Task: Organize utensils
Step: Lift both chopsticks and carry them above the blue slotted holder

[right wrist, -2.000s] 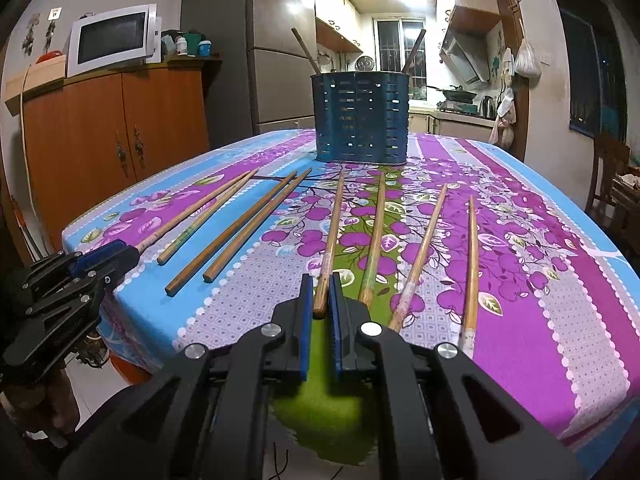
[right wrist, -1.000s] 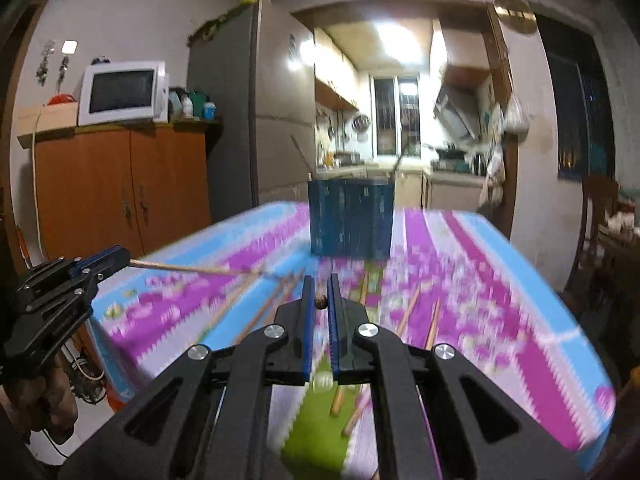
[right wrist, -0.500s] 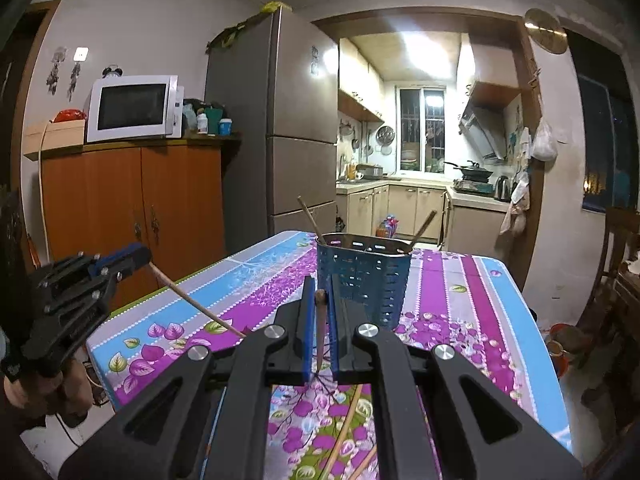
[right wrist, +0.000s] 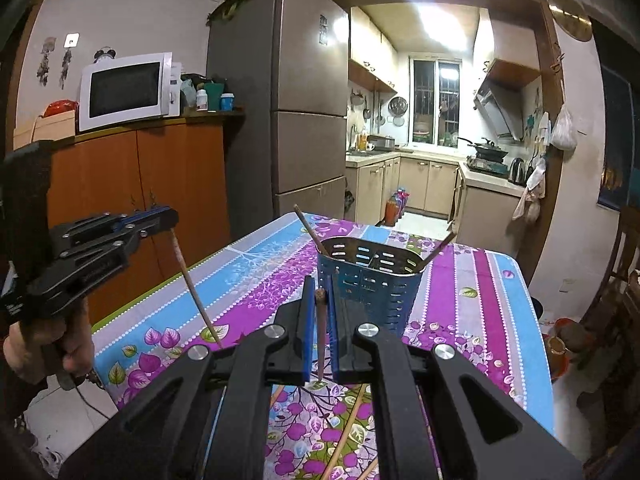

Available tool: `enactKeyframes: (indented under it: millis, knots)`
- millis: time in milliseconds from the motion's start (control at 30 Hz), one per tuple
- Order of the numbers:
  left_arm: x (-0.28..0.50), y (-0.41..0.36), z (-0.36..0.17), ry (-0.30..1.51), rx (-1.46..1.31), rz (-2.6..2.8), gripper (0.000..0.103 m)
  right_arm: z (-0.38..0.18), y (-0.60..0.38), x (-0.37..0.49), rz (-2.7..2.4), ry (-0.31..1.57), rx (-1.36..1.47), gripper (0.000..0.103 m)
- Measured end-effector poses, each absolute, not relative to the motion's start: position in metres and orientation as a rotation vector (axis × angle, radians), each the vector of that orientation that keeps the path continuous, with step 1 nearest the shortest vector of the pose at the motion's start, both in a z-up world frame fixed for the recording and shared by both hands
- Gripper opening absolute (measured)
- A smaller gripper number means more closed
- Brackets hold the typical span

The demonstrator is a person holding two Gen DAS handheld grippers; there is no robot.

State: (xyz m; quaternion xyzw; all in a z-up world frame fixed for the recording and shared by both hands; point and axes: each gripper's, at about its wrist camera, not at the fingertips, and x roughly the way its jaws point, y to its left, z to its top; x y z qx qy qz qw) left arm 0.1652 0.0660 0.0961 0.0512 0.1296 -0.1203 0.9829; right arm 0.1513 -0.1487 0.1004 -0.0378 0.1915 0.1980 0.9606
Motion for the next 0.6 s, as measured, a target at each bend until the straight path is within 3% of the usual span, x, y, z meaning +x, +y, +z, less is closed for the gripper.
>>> enactKeyframes:
  millis: [600]
  knots:
    - [0.196,0.019,0.183,0.231,0.081,-0.333,0.007,0.181,-0.170,0.179,0.382,0.391,-0.063,0.005]
